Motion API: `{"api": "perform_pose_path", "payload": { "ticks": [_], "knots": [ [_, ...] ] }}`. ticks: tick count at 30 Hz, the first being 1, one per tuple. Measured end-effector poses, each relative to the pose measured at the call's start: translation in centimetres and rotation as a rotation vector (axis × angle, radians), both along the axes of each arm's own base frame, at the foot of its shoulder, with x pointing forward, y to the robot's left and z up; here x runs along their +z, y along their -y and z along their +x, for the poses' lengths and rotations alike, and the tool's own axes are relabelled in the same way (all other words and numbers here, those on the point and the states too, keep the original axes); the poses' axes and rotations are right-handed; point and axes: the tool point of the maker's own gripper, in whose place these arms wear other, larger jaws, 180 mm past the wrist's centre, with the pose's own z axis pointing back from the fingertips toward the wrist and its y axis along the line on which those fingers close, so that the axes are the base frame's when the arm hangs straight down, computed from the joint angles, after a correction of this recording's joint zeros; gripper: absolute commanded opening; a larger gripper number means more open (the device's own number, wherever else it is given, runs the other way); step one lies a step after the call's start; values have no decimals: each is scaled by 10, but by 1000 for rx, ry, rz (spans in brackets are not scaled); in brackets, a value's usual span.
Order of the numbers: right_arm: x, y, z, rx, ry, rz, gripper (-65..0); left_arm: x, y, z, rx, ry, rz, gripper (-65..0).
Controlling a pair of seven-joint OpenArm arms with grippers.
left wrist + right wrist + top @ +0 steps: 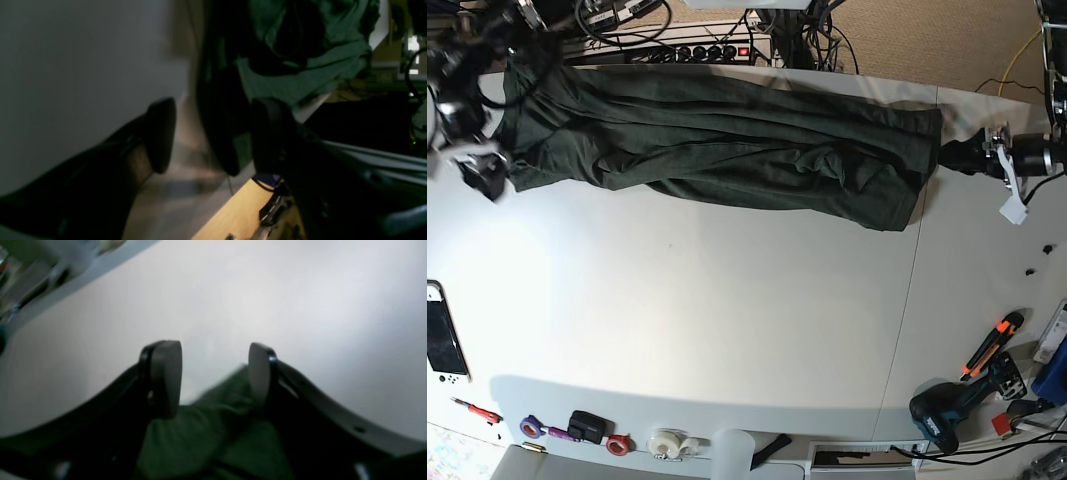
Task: Layout the t-shirt on the table in an organized manner, then fold the t-shirt properly
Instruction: 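Grasp the shirt hem end with the left gripper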
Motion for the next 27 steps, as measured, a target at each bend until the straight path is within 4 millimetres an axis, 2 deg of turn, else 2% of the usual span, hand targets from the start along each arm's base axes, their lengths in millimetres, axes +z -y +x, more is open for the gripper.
{"api": "perform_pose_path", "payload": {
  "ticks": [3, 7, 12, 23, 27],
  "knots": [
    [5, 14, -17, -36, 1, -3, -330, 0, 18, 5, 1, 22, -35, -287],
    [1, 20, -33, -44, -30, -15, -330, -4, 43, 17, 48, 45, -80, -287],
    [0, 16, -35, -19, -33, -21, -330, -5, 67, 25, 68, 64, -136, -287],
    [3, 13, -33, -5, -15, -7, -330, -10, 79, 26, 77, 65, -144, -291],
    [3, 13, -33, -6, -15, -7, -330, -11, 78, 25, 70, 65, -131, -349]
  ]
}}
